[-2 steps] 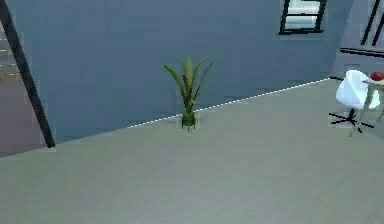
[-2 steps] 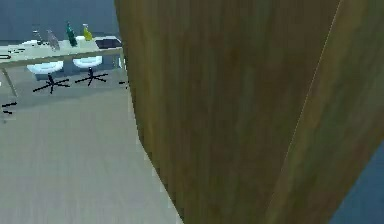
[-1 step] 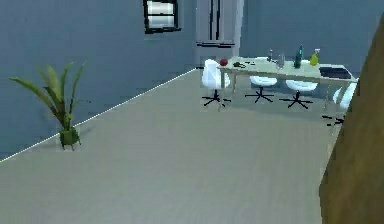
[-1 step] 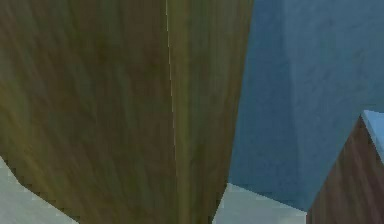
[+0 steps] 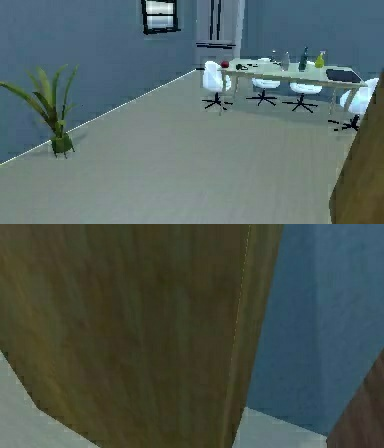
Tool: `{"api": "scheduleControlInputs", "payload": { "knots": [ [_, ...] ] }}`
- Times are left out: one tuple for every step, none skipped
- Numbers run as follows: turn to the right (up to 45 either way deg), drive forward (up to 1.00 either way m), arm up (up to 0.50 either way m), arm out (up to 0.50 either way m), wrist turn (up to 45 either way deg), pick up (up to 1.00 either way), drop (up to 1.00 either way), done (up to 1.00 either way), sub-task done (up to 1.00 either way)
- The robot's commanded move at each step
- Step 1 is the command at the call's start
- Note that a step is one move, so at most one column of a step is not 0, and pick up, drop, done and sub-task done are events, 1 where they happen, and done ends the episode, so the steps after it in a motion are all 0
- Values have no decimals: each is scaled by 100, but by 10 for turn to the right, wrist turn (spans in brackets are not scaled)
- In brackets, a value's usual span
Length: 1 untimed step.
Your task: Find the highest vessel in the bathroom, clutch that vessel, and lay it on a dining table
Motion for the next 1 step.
{"api": "scheduleControlInputs", "payload": {
  "knots": [
    [-450,0,0,0,0,0,0,0,0]
  ]
}}
